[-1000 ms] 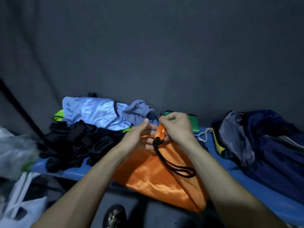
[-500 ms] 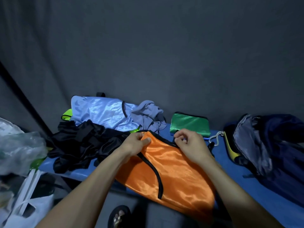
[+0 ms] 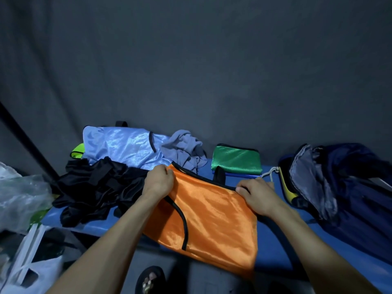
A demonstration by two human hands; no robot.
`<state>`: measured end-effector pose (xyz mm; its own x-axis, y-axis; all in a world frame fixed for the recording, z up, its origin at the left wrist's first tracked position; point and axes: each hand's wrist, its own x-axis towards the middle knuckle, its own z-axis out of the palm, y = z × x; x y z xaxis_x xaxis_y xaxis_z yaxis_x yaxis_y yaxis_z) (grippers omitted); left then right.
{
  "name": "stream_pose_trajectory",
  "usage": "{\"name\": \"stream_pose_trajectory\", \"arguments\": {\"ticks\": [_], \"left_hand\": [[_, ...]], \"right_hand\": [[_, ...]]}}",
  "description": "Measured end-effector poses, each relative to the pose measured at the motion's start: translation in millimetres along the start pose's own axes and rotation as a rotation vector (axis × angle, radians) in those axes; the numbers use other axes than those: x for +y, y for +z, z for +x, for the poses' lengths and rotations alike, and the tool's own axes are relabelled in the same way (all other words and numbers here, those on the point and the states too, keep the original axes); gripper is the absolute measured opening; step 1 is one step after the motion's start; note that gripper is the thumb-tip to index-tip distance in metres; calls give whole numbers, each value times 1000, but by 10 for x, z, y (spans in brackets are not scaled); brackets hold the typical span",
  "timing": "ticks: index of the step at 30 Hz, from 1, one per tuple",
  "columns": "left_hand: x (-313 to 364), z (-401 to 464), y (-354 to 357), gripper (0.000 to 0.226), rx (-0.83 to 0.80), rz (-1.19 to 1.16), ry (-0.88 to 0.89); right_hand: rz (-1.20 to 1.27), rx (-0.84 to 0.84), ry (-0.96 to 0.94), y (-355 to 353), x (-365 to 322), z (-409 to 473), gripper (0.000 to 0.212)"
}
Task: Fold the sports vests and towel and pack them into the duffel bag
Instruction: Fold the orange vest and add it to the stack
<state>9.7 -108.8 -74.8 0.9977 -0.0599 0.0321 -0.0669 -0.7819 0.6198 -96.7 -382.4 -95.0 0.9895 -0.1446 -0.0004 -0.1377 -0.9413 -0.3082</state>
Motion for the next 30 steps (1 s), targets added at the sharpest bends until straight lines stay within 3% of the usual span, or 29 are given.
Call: {"name": "stream_pose_trajectory", "arguments": {"ticks": [6, 14, 19, 24, 27, 29, 30], "left_hand": [[-20, 33, 17, 45, 46, 40, 101], [57, 94, 102, 33, 127, 161, 80], [35, 114, 157, 28, 117, 320, 137], [58, 122, 116, 20, 142, 419, 217], [153, 10, 61, 36, 227, 561, 340], [287, -174, 79, 33, 223, 435, 532], [354, -294, 108, 25, 147, 317, 637]], "right_hand": [[25, 33, 12, 97, -39, 59, 37], [49, 70, 53, 110, -66, 45, 22], [-87, 183, 32, 145, -165, -28, 23], [-50, 473, -64, -37, -243, -225, 17], [14, 355, 122, -164, -191, -359, 34], [25, 135, 292, -205, -130, -425, 48], [105, 21, 371, -219, -104, -457, 53]]}}
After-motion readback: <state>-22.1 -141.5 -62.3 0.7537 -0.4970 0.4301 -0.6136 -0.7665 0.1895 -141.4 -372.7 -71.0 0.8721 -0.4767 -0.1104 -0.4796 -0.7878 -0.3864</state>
